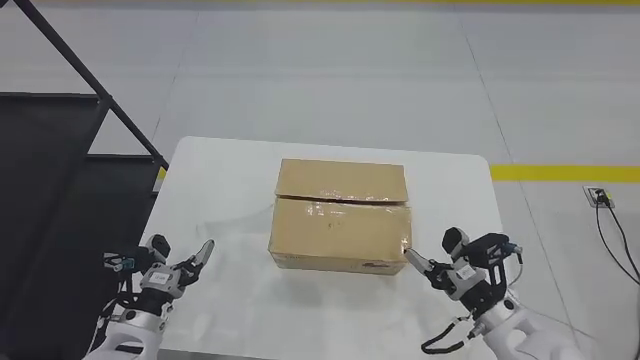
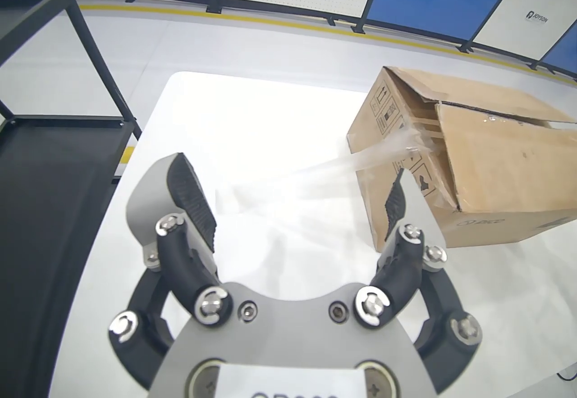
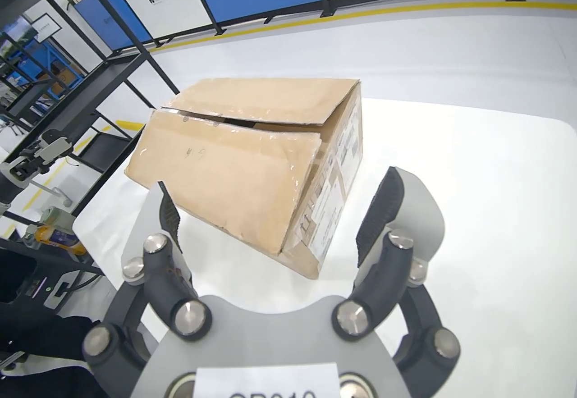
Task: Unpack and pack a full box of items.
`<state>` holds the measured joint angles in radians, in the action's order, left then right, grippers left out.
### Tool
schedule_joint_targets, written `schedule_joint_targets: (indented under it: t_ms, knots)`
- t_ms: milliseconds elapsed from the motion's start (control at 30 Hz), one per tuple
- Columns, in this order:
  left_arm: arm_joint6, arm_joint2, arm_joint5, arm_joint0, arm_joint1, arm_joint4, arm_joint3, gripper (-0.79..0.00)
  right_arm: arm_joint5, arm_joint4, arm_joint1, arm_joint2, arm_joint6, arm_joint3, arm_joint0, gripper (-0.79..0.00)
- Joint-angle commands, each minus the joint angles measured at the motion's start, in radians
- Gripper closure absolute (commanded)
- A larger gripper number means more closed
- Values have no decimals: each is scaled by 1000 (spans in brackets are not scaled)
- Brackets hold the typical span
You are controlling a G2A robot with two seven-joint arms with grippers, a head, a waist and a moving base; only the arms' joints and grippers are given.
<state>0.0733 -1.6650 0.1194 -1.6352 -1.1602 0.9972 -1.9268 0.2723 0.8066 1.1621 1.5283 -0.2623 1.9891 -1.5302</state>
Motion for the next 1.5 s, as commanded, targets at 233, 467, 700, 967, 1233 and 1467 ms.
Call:
schedule_joint_targets:
  t_ms: [233,467,700,967,1233,1467]
  knots:
    - [87,27,54,90,-1,-93,-4,-785,100,-446,-2,-11,-209,-247,259,-785]
    - [152,5,103,99,-1,-234,6,-785,176,-579,-5,-62,-368,-414,397,-785]
    - [178,-20,97,92,0,-291,-7,-785,238,-668,-6,-102,-463,-529,480,-785]
    - [185,-3,88,88,-1,-300,-24,-785,349,-978,-20,-80,-662,-557,497,-785]
    - [196,34,74,111,-3,-280,-44,-785,355,-1232,-53,-46,-930,-453,449,-785]
    - [266,59,159,123,4,-230,-47,-785,343,-1107,-99,-78,-942,-323,369,-785]
